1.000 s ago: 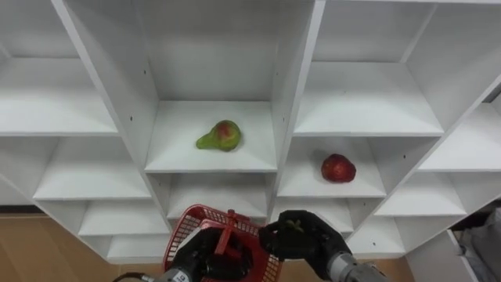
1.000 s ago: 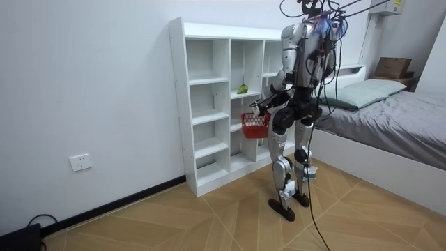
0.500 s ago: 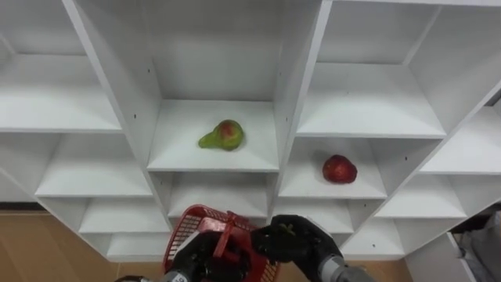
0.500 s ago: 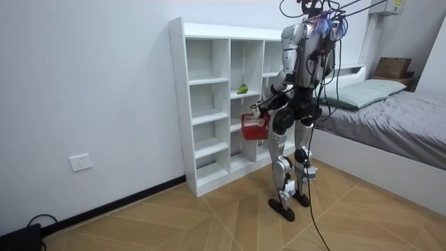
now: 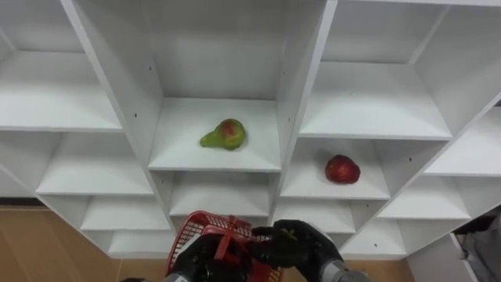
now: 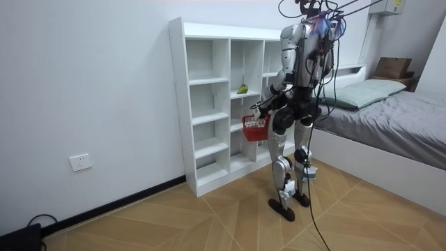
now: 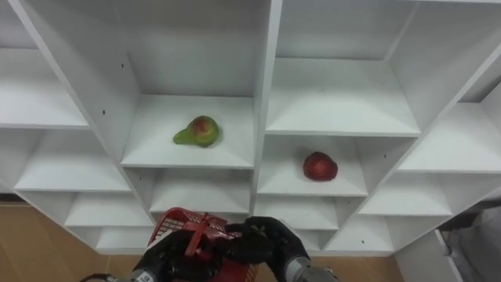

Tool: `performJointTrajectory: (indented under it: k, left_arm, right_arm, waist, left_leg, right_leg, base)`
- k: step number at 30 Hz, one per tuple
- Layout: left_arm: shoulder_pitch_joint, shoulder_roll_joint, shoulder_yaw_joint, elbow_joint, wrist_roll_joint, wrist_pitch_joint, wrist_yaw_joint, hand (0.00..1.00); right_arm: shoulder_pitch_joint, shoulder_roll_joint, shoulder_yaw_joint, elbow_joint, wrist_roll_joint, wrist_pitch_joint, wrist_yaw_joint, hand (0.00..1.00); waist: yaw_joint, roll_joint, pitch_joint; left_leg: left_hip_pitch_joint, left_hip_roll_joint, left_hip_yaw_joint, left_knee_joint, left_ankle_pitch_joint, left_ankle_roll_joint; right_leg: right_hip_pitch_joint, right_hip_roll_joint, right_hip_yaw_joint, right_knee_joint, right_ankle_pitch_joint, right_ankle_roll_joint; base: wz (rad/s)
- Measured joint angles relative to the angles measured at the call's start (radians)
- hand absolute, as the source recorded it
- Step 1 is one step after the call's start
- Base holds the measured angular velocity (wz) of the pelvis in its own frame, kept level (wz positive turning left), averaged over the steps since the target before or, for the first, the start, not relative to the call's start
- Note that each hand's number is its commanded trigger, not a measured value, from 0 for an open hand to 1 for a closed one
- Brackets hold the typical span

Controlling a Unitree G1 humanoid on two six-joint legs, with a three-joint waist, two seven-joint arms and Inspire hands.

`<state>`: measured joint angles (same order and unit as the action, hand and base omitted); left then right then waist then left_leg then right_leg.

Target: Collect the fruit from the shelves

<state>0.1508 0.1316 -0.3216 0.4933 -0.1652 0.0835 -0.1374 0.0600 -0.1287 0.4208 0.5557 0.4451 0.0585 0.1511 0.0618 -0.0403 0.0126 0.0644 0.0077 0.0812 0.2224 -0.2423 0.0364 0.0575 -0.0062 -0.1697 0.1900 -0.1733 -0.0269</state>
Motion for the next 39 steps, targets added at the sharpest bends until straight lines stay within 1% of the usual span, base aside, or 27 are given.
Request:
performJointTrajectory:
  k: [5,20,25,29,30,31,32,39]
  left_arm:
    - [0.0,0.001,0.0,0.0,0.0,0.0,0.004,1.0]
    - [0.0,0.001,0.0,0.0,0.0,0.0,0.006,1.0]
    - [0.0,0.001,0.0,0.0,0.0,0.0,0.006,1.0]
    - [0.0,0.002,-0.009,0.0,0.0,0.0,0.006,1.0]
    - [0.0,0.002,-0.015,0.0,0.0,0.0,0.006,1.0]
    - [0.0,0.002,-0.017,0.0,0.0,0.0,0.006,1.0]
    - [0.0,0.001,-0.019,0.0,0.0,0.0,0.006,1.0]
    - [0.0,0.001,-0.038,0.003,0.0,0.0,0.004,1.0]
  right_arm:
    - [0.0,0.0,0.002,0.002,0.0,0.0,-0.006,0.0]
    - [-0.007,-0.001,0.011,0.022,0.001,0.001,-0.007,0.0]
    - [-0.007,-0.001,0.011,0.022,0.022,0.001,-0.009,0.0]
    - [-0.007,-0.001,0.012,0.021,0.022,0.001,-0.01,0.0]
    - [-0.007,-0.001,0.013,0.021,0.022,0.001,-0.01,0.4]
    - [-0.008,-0.001,0.014,0.021,0.022,0.001,-0.01,0.63]
    - [-0.008,-0.001,0.016,0.021,0.022,0.001,-0.01,1.0]
    - [-0.021,-0.001,0.031,0.021,0.022,0.0,-0.031,1.0]
  waist:
    - [0.0,0.004,0.0025]
    - [0.0,0.004,0.0028]
    - [0.0,0.004,0.0027]
    - [0.0,0.004,0.0028]
    - [0.0,0.004,0.0028]
    - [0.0,0.004,0.0028]
    - [0.0,0.004,0.0028]
    - [0.0,0.007,0.0032]
  left_leg:
    - [-0.001,0.0,-0.001,-0.001,0.0,0.0]
    - [0.0,0.0,-0.001,-0.003,0.0,0.0]
    - [0.0,0.0,-0.001,-0.003,0.0,0.0]
    - [-0.001,0.0,-0.002,-0.003,0.0,0.0]
    - [-0.001,0.0,-0.002,-0.003,0.0,0.0]
    - [-0.001,0.0,-0.002,-0.003,0.0,0.0]
    - [-0.002,0.0,-0.003,-0.003,0.0,0.0]
    - [-0.002,0.0,-0.003,-0.002,0.0,0.0]
  right_leg:
    - [0.0,0.0,-0.002,0.001,0.0,0.0]
    - [0.001,0.0,-0.011,0.002,0.0,0.0]
    - [0.002,0.0,-0.011,0.002,0.0,0.0]
    - [0.002,0.0,-0.013,0.002,0.0,0.0]
    - [0.002,0.0,-0.015,0.002,0.0,0.0]
    - [0.002,-0.001,-0.016,0.002,0.0,0.0]
    - [0.002,-0.001,-0.018,0.002,0.0,0.0]
    - [0.003,-0.001,-0.02,0.002,0.0,0.0]
  base:
    - [0.0]
    - [0.0]
    - [0.0]
    - [0.0]
    - [0.0]
    - [0.0]
    - [0.0]
    - [0.0]
